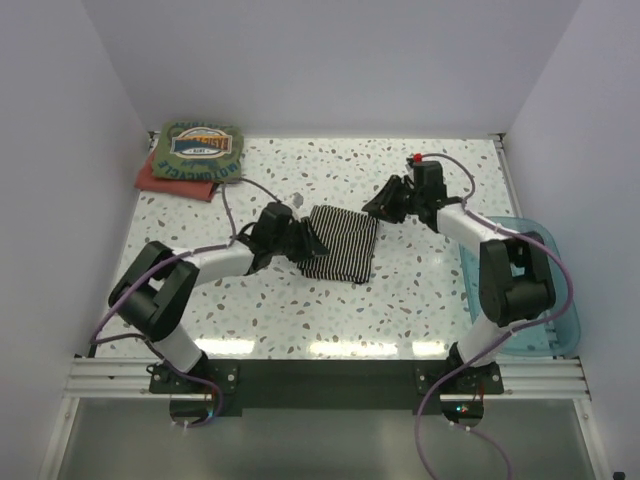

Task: Fold and stack the tank tops
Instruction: Fold the tank top

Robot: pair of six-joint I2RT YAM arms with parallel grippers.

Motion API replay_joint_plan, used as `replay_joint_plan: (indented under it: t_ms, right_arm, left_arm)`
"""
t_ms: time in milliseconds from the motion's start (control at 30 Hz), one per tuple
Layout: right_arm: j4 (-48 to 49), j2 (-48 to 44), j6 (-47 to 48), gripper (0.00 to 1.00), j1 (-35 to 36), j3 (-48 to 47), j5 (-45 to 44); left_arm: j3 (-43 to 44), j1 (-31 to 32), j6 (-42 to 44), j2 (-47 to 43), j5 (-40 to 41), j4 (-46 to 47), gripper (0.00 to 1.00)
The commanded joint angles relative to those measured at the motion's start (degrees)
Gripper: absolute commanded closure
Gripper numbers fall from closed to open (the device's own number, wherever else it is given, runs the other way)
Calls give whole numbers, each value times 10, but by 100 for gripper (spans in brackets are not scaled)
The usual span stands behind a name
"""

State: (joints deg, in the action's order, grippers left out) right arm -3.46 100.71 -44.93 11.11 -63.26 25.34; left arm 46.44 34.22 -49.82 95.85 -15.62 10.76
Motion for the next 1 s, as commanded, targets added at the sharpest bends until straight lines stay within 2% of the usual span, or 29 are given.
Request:
replay_joint_plan:
  t_ms: [0,67,133,233,267,367,633,733,967]
  right_arm:
    - [-20,-54,26,68,50,52,-39]
    - [-18,-52,23,68,81,61,-45]
    - [-35,-37,33,68,112,62,-63]
    - [-41,-15,47,68,125,67,-88]
    - [-44,-10,50,68,124,70,-102]
    - [-62,3,69,68,124,78,-114]
    - [-23,19,92,68,108,132,-78]
    - [4,41,92,69,88,149,-41]
    - [27,77,101,70,68,154,-8]
  left_arm:
    - [30,-42,39,-46,24,-50,62]
    - [32,-64,54,-47,28,-67,59]
    - [45,-89,91,-31,40,-79,47]
    - [79,-117,142,27,-33,-72,39]
    - [90,-127,153,44,-68,-70,39]
    - [109,-134,181,86,-86,-55,36]
    - [121,-148,206,165,-186,-27,32]
    - [110,-147,211,177,-181,-40,31]
    - [71,-119,206,186,-100,-69,32]
